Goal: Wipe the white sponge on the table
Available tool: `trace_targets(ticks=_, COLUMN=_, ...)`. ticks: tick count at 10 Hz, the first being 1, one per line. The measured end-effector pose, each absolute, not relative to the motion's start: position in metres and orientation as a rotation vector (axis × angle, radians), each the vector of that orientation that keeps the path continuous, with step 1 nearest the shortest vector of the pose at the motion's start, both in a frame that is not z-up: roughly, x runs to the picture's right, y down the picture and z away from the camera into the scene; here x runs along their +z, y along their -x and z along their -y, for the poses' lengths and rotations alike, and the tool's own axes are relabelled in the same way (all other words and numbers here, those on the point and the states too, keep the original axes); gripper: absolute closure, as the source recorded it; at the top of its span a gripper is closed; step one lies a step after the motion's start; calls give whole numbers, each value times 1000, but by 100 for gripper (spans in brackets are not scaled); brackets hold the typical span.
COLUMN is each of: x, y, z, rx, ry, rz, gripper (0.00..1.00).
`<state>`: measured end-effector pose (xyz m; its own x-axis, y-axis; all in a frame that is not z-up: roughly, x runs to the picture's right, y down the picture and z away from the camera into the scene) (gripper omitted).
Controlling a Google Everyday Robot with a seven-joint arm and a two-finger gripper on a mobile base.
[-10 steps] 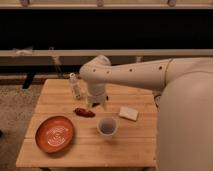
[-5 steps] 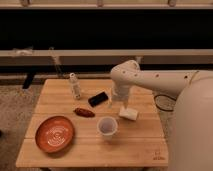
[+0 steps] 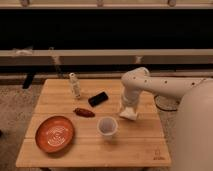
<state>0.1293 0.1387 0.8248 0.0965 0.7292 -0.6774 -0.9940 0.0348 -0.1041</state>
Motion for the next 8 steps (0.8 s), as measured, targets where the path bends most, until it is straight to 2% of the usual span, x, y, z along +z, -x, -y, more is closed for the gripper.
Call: trace_targets(ticks=8, x=862, y=-162, z=-139, rx=1187, ry=657, rz=-485, gripper=35)
